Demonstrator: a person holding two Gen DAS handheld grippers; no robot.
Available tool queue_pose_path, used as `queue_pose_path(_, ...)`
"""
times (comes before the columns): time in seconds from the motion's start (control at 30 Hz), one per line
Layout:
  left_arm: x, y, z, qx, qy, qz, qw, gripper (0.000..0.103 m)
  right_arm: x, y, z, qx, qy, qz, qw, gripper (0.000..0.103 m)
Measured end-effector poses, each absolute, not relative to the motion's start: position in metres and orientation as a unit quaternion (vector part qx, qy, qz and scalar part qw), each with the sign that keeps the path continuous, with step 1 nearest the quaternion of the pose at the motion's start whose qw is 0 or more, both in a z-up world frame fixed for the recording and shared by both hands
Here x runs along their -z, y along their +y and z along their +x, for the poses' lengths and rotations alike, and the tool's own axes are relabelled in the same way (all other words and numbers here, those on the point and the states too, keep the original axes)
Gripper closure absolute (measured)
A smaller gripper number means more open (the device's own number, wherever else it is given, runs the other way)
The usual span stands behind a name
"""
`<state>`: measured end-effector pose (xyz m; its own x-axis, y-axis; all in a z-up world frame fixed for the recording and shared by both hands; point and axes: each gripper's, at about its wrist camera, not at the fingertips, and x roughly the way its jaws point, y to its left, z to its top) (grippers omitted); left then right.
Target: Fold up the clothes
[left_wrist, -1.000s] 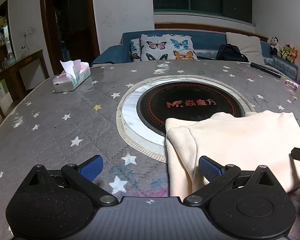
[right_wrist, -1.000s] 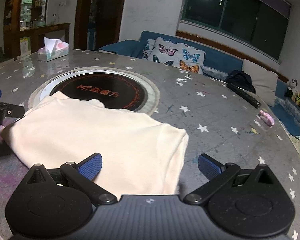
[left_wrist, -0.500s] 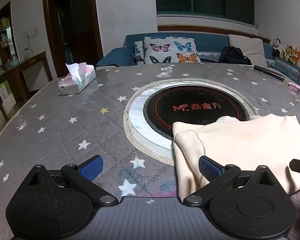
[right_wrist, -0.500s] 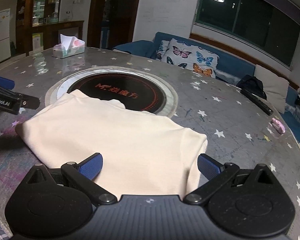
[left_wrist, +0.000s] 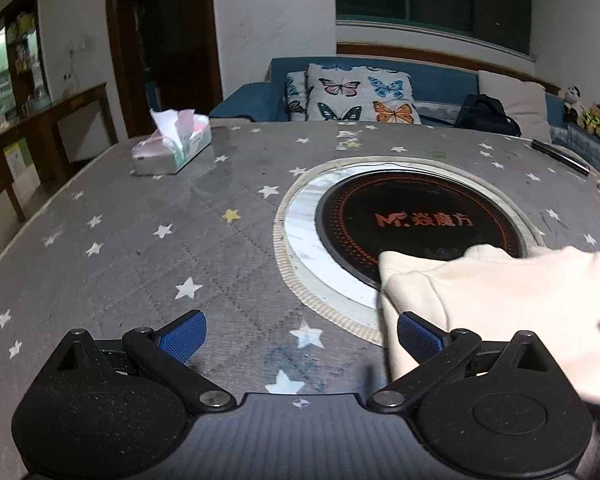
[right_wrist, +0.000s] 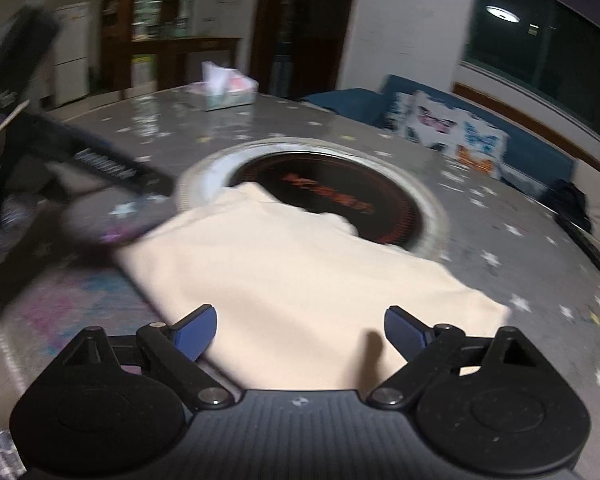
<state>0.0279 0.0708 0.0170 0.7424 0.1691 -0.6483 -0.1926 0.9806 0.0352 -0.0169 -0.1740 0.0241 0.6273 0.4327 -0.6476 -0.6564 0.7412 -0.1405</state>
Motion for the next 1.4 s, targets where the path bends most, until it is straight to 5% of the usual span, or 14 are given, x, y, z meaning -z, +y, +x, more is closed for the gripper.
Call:
queue_pose_path(0.33, -0.014, 0.095, 0.032, -0.089, 0.367, -0.077, 0.923, 0.000, -0.016, -0.116, -0.041, -0.385, 0.277, -0.254, 0.843, 0.030)
queue_pose_path(0.53, -0.012, 0.104, 0.035, -0.067, 0.387, -0.137, 0.909, 0.000, -0.012, -0.089, -0.050, -0.403, 0.256, -0.291, 0.829, 0.052)
queue_pose_path(0.67, -0.011, 0.108, 0.035, -0.042, 0.396, -0.184, 0.899, 0.000, -0.009, -0.079, -0.053, -0.398, 0.235, -0.310, 0.831, 0.080)
queue_pose_path(1.17, 0.003, 0.098, 0.049, 0.075, 0.423, -0.396, 0.811, 0.001, -0.047, -0.123, -0.037, -0.397, 0.231, -0.192, 0.867, 0.088)
queue_pose_path(1.3, 0.010, 0.093, 0.053, 0.094, 0.423, -0.432, 0.791, 0.018, -0.046, -0.125, -0.039, -0.406, 0.232, -0.188, 0.864, 0.088)
queue_pose_path(1.4, 0.015, 0.092, 0.053, 0.098, 0.422, -0.445, 0.784, 0.045, -0.044, -0.126, -0.041, -0.412, 0.232, -0.187, 0.861, 0.088)
